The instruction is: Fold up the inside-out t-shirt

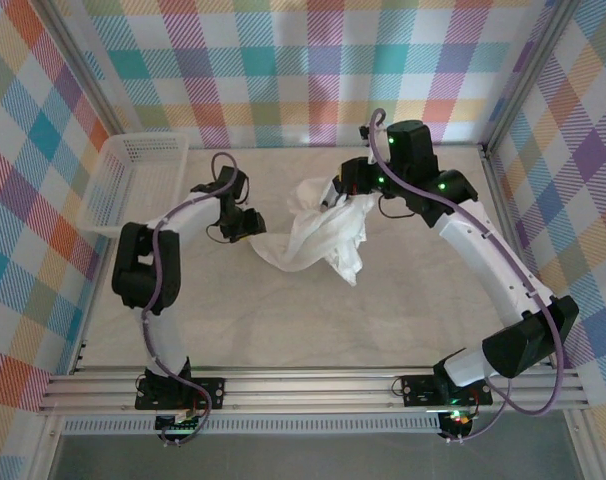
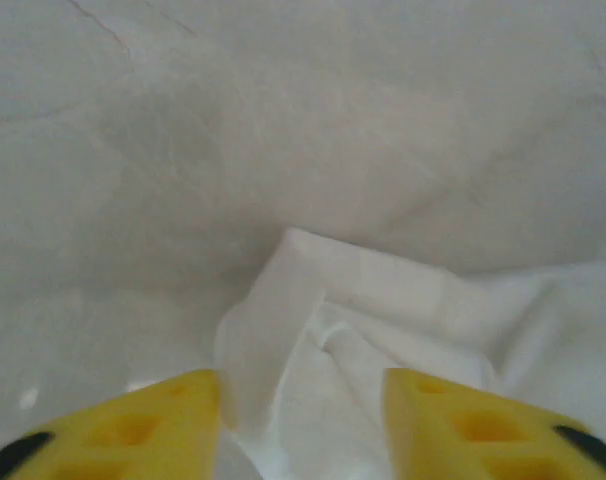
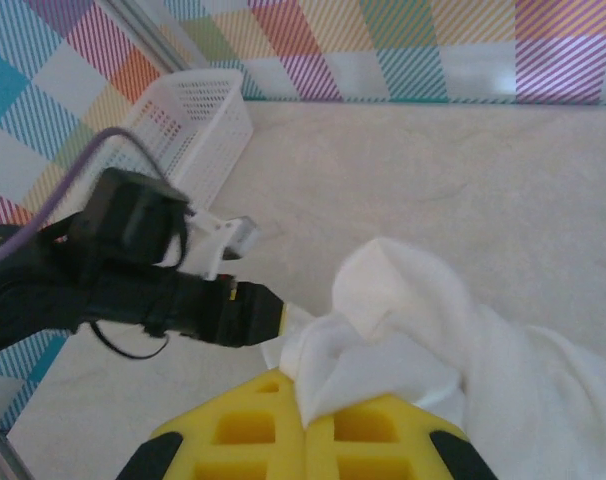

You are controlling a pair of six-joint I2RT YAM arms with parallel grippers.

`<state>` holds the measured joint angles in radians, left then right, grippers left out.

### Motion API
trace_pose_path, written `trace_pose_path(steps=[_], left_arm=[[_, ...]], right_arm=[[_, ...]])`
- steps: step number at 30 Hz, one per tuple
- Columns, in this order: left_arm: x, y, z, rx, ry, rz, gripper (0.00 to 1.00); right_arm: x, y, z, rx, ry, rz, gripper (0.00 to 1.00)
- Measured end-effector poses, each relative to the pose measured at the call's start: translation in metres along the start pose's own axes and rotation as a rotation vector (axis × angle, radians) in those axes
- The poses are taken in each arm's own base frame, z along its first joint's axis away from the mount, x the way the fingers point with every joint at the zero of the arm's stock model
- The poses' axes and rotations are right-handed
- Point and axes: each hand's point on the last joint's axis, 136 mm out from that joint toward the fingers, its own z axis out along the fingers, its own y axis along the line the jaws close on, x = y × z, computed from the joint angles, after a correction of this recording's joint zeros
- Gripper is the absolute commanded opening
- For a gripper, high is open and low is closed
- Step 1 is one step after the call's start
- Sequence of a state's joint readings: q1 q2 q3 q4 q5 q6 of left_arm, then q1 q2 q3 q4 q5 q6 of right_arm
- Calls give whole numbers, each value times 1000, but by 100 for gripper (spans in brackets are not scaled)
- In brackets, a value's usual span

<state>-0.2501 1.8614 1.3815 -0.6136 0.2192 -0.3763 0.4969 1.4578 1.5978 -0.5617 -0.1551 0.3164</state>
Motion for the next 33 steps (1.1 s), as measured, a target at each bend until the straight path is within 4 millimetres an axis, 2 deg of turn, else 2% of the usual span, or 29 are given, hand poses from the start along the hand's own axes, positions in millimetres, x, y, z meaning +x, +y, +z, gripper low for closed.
trace_pose_path(steps=[3, 4, 5, 7, 9, 10, 12, 16, 17, 18, 19, 20, 22, 25, 27, 30, 31, 32, 33], left_arm=[[-15, -42, -69, 186, -144, 37, 76], [-19, -64, -101, 275, -210, 70, 77], [-20, -84, -134, 363, -273, 110, 78], [-13, -117, -180, 495, -348, 191, 78], [3, -144, -197, 581, -346, 268, 80], [9, -153, -196, 602, -330, 290, 81], [18, -164, -181, 618, -279, 305, 82], [20, -155, -93, 544, -106, 204, 81], [24, -153, -71, 536, -58, 173, 71], [28, -149, -51, 525, -17, 141, 46], [35, -145, -32, 510, 23, 121, 4], [41, -142, -18, 492, 58, 111, 0], [50, -136, -4, 442, 90, 107, 0], [48, -127, -7, 400, 80, 98, 0], [31, -114, -20, 389, 33, 61, 0], [-2, -93, -52, 382, -80, 19, 0], [-10, -89, -63, 383, -113, 11, 0], [-15, -89, -74, 392, -140, 14, 0], [-16, -92, -81, 405, -152, 22, 0]], right_arm=[[-3, 4, 2, -22, -15, 7, 0], [-4, 6, 2, -33, -17, 9, 0], [-4, 8, 3, -48, -19, 11, 0], [-3, 13, 4, -80, -19, 14, 0], [-2, 18, 6, -118, -20, 16, 0], [-1, 21, 8, -140, -18, 16, 0], [1, 26, 8, -174, -7, 18, 0], [-3, 36, 7, -228, -15, 13, 0], [-3, 37, 6, -231, -18, 12, 0], [-4, 36, 7, -229, -19, 12, 0], [-3, 35, 7, -222, -21, 13, 0], [-3, 33, 8, -212, -22, 14, 0], [2, 26, 9, -182, -20, 15, 0], [24, 13, 3, -135, -13, 14, 0], [56, 0, -8, -106, -5, 14, 0], [136, -29, -21, -68, 43, 42, 0], [171, -39, -21, -54, 97, 62, 2], [203, -48, -18, -45, 159, 85, 9], [225, -54, -15, -37, 212, 106, 18]])
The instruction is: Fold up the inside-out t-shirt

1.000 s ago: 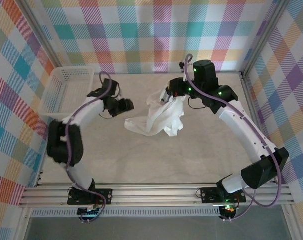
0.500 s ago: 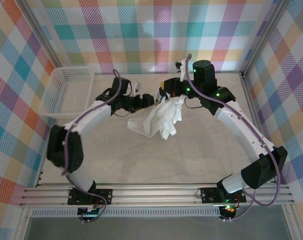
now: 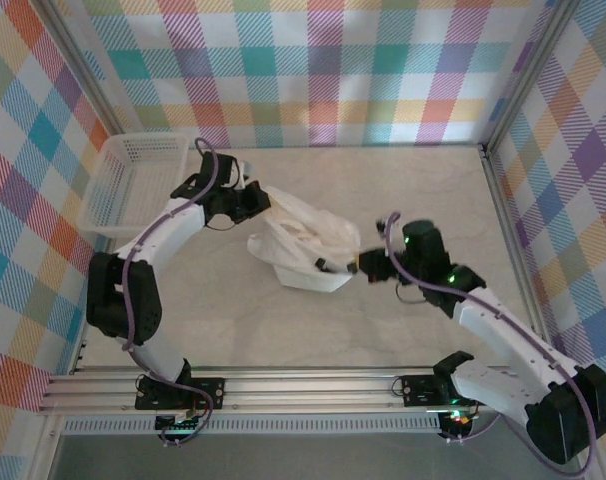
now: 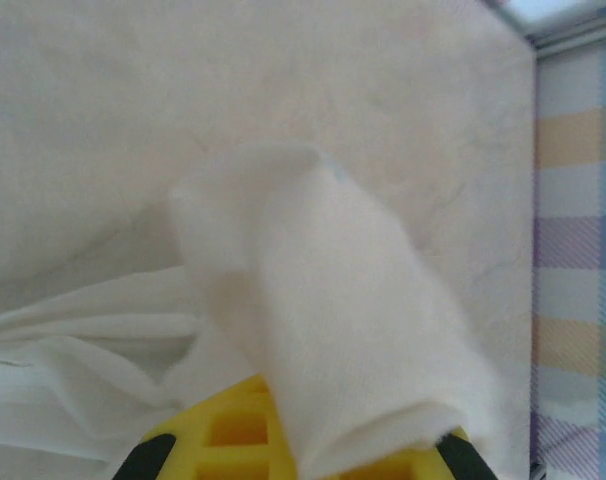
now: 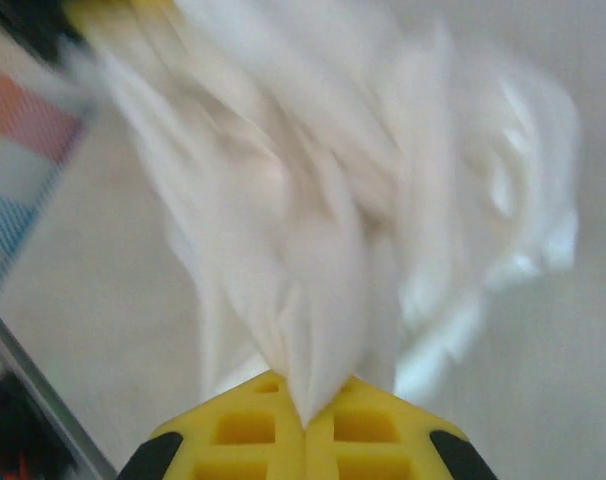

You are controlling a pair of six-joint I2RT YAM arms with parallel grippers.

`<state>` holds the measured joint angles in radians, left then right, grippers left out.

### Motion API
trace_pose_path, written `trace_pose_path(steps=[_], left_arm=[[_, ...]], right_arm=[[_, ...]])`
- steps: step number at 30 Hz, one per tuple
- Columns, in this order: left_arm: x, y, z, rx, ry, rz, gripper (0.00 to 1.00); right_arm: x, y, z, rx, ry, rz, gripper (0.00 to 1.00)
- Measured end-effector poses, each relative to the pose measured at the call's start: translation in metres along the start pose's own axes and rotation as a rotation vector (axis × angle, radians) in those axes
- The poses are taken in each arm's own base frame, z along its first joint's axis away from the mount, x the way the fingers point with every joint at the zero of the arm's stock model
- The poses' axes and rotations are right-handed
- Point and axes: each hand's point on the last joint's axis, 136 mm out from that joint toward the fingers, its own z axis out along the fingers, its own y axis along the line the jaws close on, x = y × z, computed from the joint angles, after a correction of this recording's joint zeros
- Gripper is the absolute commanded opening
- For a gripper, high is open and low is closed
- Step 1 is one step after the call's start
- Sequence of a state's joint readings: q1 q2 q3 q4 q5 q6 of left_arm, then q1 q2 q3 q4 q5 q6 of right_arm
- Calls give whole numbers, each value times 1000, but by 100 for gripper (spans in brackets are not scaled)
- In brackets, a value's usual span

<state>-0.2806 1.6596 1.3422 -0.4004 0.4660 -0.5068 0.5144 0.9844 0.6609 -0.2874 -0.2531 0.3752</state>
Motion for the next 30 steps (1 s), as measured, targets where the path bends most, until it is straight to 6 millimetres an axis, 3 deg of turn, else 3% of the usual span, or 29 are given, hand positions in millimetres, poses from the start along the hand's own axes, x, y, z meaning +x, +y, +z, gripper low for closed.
trace_pose_path(steps=[2, 4, 6, 8, 11, 14, 16, 18, 20, 21, 24, 28, 30], left_arm=[[6, -17, -3, 43, 9, 33, 0], [17, -30, 1, 71, 41, 64, 0], [32, -41, 7, 95, 81, 93, 0], [44, -52, 11, 118, 112, 118, 0], [54, -62, 13, 137, 136, 137, 0], [54, -67, 10, 145, 135, 143, 0], [52, -72, 4, 150, 128, 147, 0], [48, -80, -4, 163, 113, 157, 0], [41, -87, -13, 167, 90, 166, 0], [38, -89, -17, 165, 78, 171, 0], [21, -78, -27, 139, 29, 176, 0], [-13, -27, -20, 66, -25, 151, 0], [-8, -18, -3, 117, 42, 132, 0]], right_arm=[[35, -14, 15, 29, 136, 49, 45], [39, -16, 21, 39, 198, 47, 54], [18, -7, 26, 26, 185, 5, 66], [-20, 11, 31, -9, 125, -81, 80], [-71, 34, 46, -60, 18, -218, 84], [-92, 40, 74, -105, -36, -330, 83], [-86, 35, 98, -131, -14, -367, 76], [-73, 29, 121, -157, 39, -373, 48], [-66, 24, 136, -174, 79, -359, 8], [-66, 25, 137, -181, 81, -352, 0], [-80, 44, 121, -230, 33, -326, 0], [-116, 101, 56, -403, -95, -307, 0], [-135, 122, 30, -468, -151, -285, 0]])
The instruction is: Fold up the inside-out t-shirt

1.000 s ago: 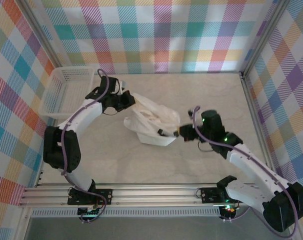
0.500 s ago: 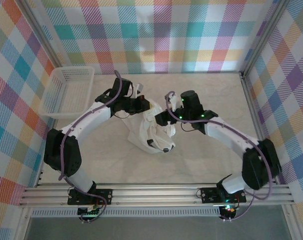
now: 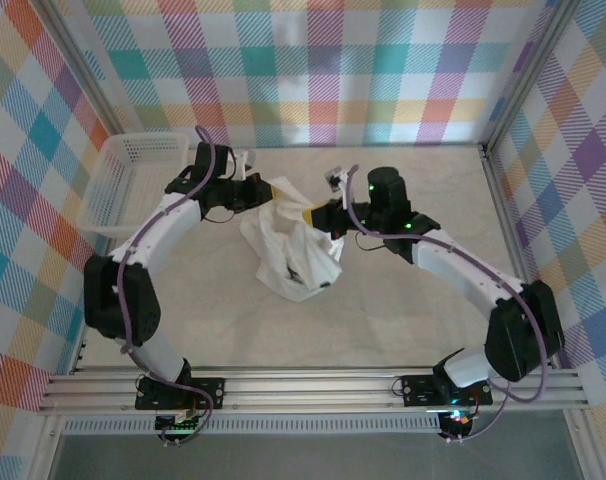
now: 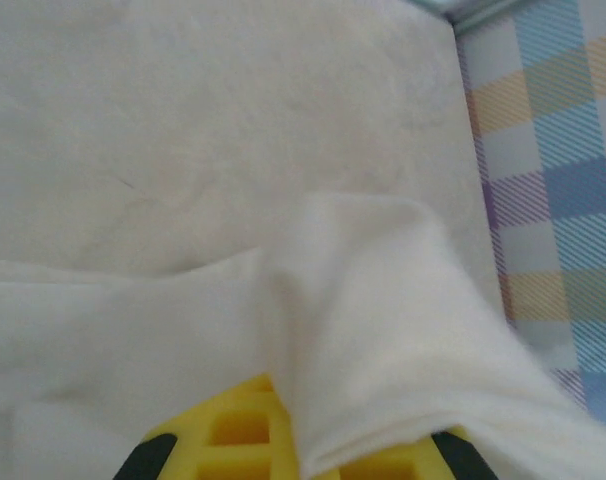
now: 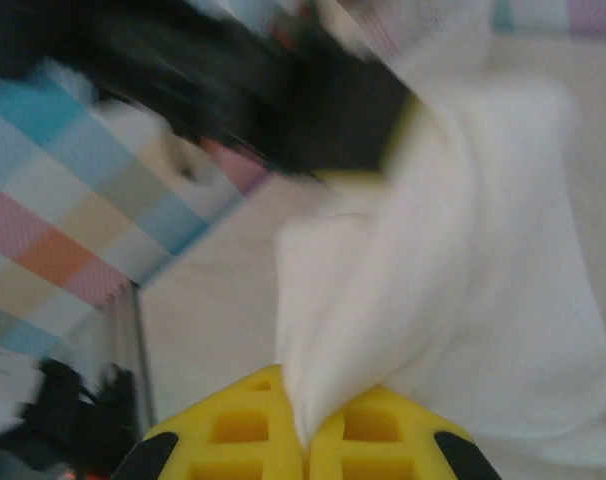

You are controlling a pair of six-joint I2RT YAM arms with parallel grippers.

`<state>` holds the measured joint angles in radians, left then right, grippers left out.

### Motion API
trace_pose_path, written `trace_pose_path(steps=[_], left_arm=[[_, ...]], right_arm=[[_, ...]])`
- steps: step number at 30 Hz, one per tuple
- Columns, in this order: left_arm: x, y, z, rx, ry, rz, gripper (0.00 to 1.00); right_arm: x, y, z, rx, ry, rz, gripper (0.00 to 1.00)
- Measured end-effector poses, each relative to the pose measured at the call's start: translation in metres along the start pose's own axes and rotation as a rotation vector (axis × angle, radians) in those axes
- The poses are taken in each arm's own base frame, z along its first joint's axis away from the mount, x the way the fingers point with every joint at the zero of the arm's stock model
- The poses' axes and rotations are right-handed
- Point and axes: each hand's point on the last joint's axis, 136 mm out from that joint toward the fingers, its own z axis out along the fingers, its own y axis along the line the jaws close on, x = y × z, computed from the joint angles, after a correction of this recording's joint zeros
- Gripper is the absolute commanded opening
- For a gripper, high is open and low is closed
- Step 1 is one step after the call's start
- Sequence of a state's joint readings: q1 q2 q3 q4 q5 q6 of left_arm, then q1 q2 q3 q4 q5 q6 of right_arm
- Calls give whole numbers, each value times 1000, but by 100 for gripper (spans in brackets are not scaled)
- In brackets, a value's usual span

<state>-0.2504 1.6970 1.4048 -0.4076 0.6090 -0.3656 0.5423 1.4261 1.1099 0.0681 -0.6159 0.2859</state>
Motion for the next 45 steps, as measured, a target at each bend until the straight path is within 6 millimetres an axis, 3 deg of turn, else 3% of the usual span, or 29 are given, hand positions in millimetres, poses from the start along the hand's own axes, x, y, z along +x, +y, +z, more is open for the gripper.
trace_pose_path(steps=[1, 4, 6, 10, 14, 16, 19, 21, 23, 25, 27, 29, 30, 31, 34, 36, 41, 43, 45], left_arm=[[8, -3, 8, 41, 34, 3, 1], [16, -3, 10, 55, 44, 20, 25], [15, 5, 1, 10, 6, 31, 37], [21, 13, -39, -63, -87, 59, 50], [34, -22, -84, 7, -181, 103, 53], [39, -47, -92, 80, -206, 109, 61], [49, -85, -85, 199, -192, 99, 71], [56, -97, -75, 235, -165, 78, 79], [59, -102, -66, 251, -144, 56, 80], [56, -97, -57, 237, -144, 24, 76], [54, -93, -50, 230, -137, -8, 48], [47, -93, -47, 226, -143, -38, 11], [42, -95, -47, 225, -151, -47, 0], [38, -97, -48, 226, -161, -50, 0], [21, -115, -63, 243, -203, -47, 0], [10, -135, -81, 265, -228, -28, 0], [-11, -185, -142, 279, -294, 64, 0], [-7, -190, -158, 236, -292, 90, 0], [-3, -184, -166, 173, -280, 104, 0]], right_arm=[[-4, 3, -2, -15, -7, 35, 0], [-2, -3, -6, -32, 6, 146, 0], [-4, -3, -8, -50, 7, 183, 0], [-17, 5, -9, -108, 4, 198, 0], [-25, 9, -3, -156, 21, 192, 0], [-26, 10, -1, -171, 32, 197, 0], [-23, 10, 1, -191, 50, 207, 0], [-22, 12, 3, -206, 62, 219, 0], [-22, 12, 4, -221, 74, 230, 0], [-20, 13, 5, -233, 87, 236, 0], [-17, 13, 6, -233, 98, 249, 1], [-14, 11, 6, -229, 111, 266, 8], [-11, 10, 7, -222, 120, 276, 21], [-10, 7, 7, -200, 125, 285, 29], [-8, -11, 10, -66, 125, 264, 23], [-2, -30, 13, 44, 136, 218, 14], [44, -100, 21, 334, 251, 176, 3], [50, -112, 20, 383, 268, 153, 0], [43, -114, 14, 426, 254, 109, 0]])
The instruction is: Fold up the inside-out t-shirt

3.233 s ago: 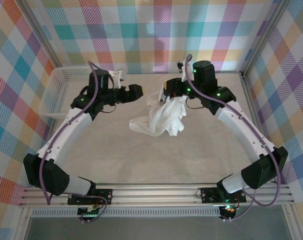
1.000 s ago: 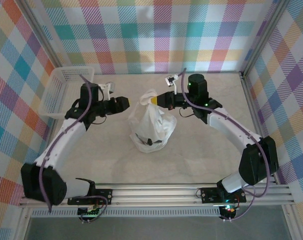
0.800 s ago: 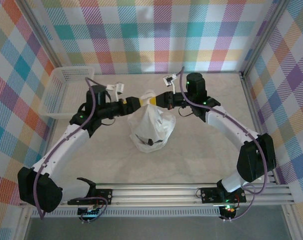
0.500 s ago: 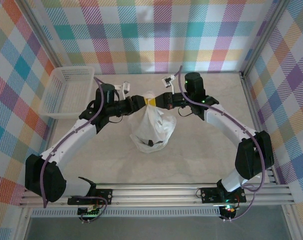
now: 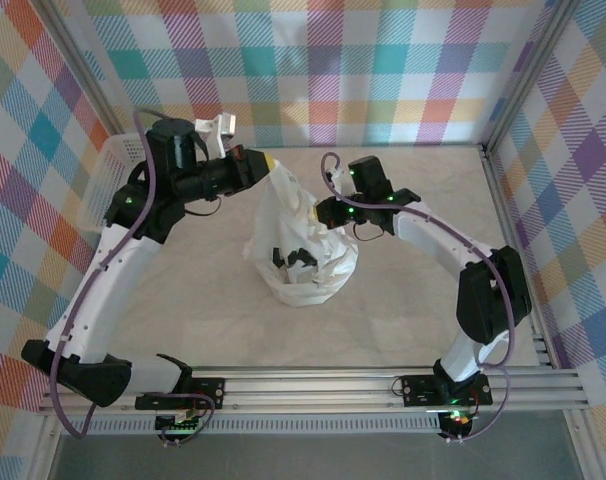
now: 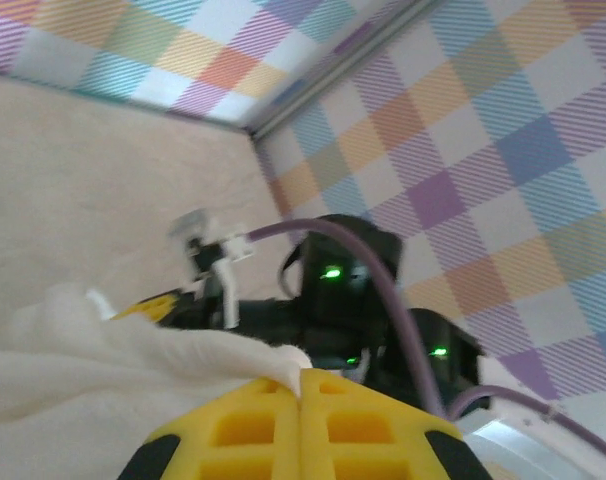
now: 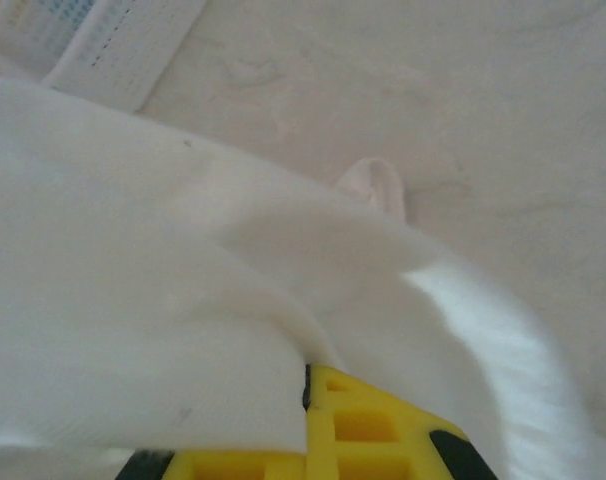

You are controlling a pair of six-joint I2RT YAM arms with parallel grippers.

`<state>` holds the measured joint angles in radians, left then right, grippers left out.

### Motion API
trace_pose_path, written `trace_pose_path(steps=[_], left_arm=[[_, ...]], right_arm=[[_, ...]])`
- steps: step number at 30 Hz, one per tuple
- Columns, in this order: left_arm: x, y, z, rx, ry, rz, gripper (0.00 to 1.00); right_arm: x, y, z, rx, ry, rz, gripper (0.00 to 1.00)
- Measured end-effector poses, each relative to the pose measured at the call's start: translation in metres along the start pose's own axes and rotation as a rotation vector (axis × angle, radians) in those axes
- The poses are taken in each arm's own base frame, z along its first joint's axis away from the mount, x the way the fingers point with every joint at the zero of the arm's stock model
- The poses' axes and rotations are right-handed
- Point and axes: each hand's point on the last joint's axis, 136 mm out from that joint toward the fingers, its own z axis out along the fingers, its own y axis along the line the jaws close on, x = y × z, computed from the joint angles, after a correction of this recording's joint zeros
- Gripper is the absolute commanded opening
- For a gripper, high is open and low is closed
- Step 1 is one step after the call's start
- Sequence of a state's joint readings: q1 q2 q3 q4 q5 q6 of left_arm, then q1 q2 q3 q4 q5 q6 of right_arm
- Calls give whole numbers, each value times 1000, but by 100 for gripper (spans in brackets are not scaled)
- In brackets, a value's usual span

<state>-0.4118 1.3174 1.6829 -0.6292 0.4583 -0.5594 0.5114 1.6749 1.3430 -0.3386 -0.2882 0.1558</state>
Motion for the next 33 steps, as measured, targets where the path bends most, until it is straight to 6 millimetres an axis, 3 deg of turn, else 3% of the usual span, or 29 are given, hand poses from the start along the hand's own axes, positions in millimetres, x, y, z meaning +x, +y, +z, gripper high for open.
trace_pose_path(steps=[1, 4, 5, 7, 10, 12, 15, 18, 19, 21, 24, 26, 27, 29, 30, 33], left_arm=[[1, 3, -3, -23, 5, 8, 0], [2, 2, -9, -43, 12, 32, 0], [0, -1, -10, -34, 5, 41, 0], [-4, -6, -10, -14, -7, 50, 0], [-5, -13, -3, 13, -11, 62, 0], [-4, -15, 7, 21, -3, 65, 0], [1, -16, 26, 27, 15, 65, 0], [6, -18, 40, 22, 22, 64, 0], [8, -19, 43, 17, 22, 64, 0], [10, -23, 49, 16, 15, 62, 0], [13, -34, 54, 40, 1, 60, 0], [15, -40, 58, 58, -9, 57, 0], [16, -40, 59, 58, -11, 56, 0], [16, -37, 61, 48, -16, 55, 0], [16, -35, 61, 39, -20, 56, 0], [12, -28, 61, -2, -46, 82, 0]], right_arm=[[-4, -3, -5, 27, -15, -13, 6], [-13, -9, -24, 97, -36, -29, 45], [-16, -10, -31, 106, -34, -31, 50], [-20, -6, -43, 86, -34, -30, 52], [-32, 16, -70, 7, -111, -13, 54], [-35, 46, -93, -62, -210, -31, 54], [-26, 113, -115, -188, -313, -104, 56], [-16, 175, -112, -290, -353, -151, 65], [-14, 185, -106, -296, -356, -148, 70], [-11, 188, -85, -248, -348, -117, 75], [-11, 158, -43, -72, -333, -19, 81], [-9, 131, -17, 68, -327, 29, 75], [-7, 120, -8, 122, -323, 35, 66], [-3, 100, 6, 221, -308, 44, 16], [-1, 93, 9, 254, -302, 46, 0], [4, 87, 7, 260, -294, 22, 0]])
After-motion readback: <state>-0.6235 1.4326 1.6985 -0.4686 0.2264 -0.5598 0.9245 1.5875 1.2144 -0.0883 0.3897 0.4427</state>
